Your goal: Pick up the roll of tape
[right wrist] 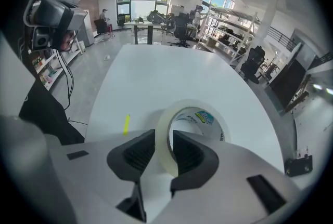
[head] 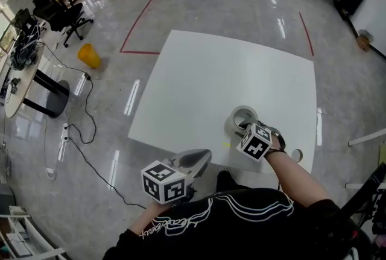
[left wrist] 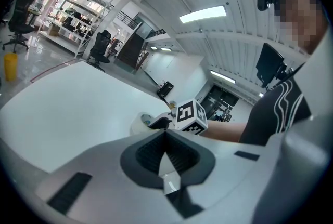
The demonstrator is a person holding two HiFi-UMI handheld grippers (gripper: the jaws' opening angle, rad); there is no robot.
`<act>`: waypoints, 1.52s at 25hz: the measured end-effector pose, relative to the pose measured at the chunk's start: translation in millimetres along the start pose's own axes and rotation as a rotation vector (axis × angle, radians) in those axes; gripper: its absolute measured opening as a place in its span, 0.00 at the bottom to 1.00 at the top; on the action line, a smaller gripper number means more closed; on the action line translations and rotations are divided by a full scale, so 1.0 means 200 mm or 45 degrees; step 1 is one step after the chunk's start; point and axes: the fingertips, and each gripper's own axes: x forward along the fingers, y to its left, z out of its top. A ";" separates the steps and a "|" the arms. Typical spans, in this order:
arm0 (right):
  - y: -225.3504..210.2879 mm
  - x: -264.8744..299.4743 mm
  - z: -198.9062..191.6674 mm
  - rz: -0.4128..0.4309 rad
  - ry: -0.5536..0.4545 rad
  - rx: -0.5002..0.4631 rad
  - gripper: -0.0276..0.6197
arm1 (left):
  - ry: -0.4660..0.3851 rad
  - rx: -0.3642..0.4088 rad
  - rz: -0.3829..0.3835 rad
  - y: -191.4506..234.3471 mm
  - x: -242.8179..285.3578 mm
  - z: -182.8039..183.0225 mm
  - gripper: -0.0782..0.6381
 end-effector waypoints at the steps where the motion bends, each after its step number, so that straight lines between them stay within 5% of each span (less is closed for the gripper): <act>1: 0.00 0.00 0.01 0.000 -0.001 0.001 0.21 | -0.001 0.001 0.002 0.00 -0.01 0.00 0.11; 12: 0.00 -0.03 0.01 0.000 -0.081 0.122 0.18 | -0.003 0.005 0.023 -0.01 -0.08 -0.04 0.11; 17: -0.01 -0.09 0.03 0.014 -0.182 0.282 0.17 | -0.002 0.014 0.024 -0.03 -0.11 -0.05 0.11; 23: 0.01 -0.19 0.05 0.080 -0.370 0.548 0.17 | 0.000 0.040 0.015 -0.08 -0.14 -0.07 0.11; 32: 0.07 -0.50 0.15 0.171 -0.735 0.764 0.17 | -0.009 0.103 -0.032 -0.22 -0.18 -0.08 0.11; 38: 0.18 -0.83 0.25 0.219 -0.994 0.794 0.17 | -0.048 0.161 -0.087 -0.35 -0.25 -0.03 0.11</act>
